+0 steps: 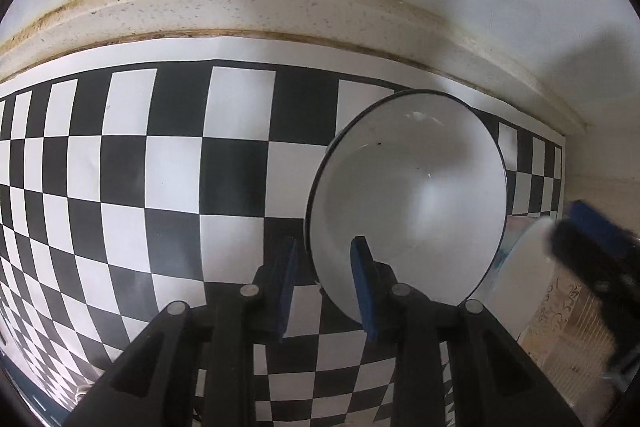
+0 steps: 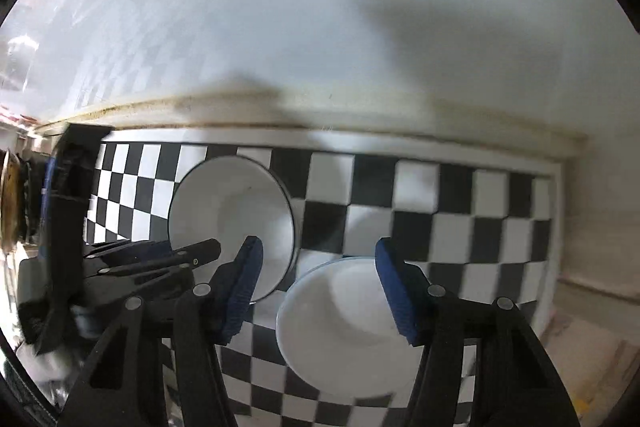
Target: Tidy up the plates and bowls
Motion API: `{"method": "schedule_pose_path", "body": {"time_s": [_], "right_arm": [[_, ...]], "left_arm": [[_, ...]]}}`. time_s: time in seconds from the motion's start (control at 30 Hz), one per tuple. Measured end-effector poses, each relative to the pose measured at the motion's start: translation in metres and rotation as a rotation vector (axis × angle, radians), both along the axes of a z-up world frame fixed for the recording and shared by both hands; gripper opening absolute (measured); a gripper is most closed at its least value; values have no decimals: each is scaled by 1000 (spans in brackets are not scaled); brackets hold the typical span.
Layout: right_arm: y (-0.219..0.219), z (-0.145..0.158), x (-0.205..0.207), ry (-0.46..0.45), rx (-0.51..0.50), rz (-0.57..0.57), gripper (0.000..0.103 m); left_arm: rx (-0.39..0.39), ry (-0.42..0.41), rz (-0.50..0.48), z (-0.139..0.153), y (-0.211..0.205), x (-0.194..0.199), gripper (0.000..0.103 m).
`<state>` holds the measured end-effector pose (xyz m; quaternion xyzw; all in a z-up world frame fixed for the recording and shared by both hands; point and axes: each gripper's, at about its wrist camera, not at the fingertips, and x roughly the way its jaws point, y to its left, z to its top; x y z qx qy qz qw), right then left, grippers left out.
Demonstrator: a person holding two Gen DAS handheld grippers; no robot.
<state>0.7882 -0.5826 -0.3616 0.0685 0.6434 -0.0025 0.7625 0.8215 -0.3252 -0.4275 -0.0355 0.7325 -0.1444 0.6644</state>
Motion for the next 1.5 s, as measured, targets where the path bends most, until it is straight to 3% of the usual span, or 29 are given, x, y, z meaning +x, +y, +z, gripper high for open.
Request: {"method": "schedule_pose_path", "body": {"time_s": [0.07, 0.2, 0.3, 0.43, 0.63, 1.0, 1.27, 1.5], "right_arm": [[2, 4, 7, -21, 22, 37, 61], [-1, -34, 32, 80, 103, 40, 61], [-3, -64, 46, 144, 149, 26, 45], [1, -89, 46, 191, 192, 18, 10], [7, -88, 38, 184, 179, -5, 9], [20, -32, -3, 131, 202, -21, 8], [21, 28, -83, 53, 225, -75, 8], [21, 52, -178, 29, 235, -152, 8]], "left_arm": [[-15, 6, 8, -3, -1, 3, 25], [-27, 16, 23, -7, -2, 0, 25], [-43, 1, 39, -12, 0, -5, 25], [-57, -32, 46, -9, 2, -5, 18], [-39, -55, 41, 7, 10, 3, 18], [-33, -116, -6, 57, 33, -23, 18], [-53, -175, -109, 113, 48, -80, 18], [-84, -147, -210, 127, 51, -141, 18]]}}
